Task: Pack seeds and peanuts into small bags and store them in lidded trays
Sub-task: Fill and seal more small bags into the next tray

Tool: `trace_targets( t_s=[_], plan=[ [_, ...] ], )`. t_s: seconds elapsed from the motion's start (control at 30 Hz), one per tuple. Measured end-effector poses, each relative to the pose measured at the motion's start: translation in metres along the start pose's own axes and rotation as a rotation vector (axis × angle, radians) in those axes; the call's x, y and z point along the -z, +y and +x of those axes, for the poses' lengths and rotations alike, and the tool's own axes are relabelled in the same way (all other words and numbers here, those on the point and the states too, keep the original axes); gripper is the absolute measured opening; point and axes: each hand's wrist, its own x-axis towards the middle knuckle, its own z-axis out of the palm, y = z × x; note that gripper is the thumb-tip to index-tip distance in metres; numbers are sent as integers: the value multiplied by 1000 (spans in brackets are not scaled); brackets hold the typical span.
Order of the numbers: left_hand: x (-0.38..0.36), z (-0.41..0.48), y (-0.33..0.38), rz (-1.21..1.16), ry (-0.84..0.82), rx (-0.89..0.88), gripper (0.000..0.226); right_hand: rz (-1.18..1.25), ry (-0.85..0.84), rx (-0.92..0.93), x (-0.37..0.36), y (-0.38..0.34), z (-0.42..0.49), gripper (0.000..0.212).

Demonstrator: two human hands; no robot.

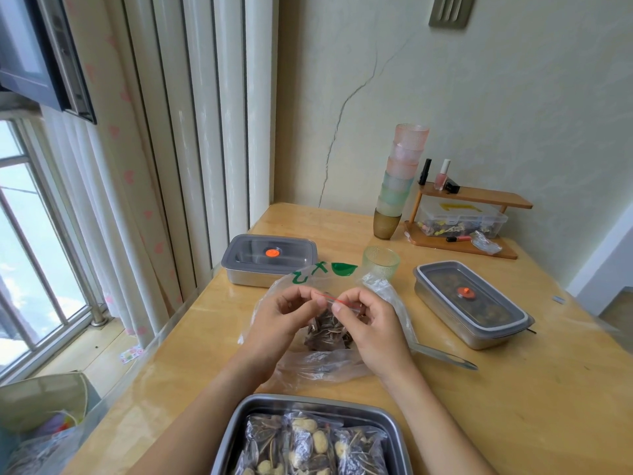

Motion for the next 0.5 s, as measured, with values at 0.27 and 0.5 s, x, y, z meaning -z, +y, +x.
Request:
trace_targets(
  t_s=[0.27,0.5],
  plan=[
    [-2,0,1,-37,1,-7,19,-22,-14,26,5,0,0,12],
    [-2,1,-1,-28,47,-20,15,-62,20,-4,4,-1,-1,9]
  ],
)
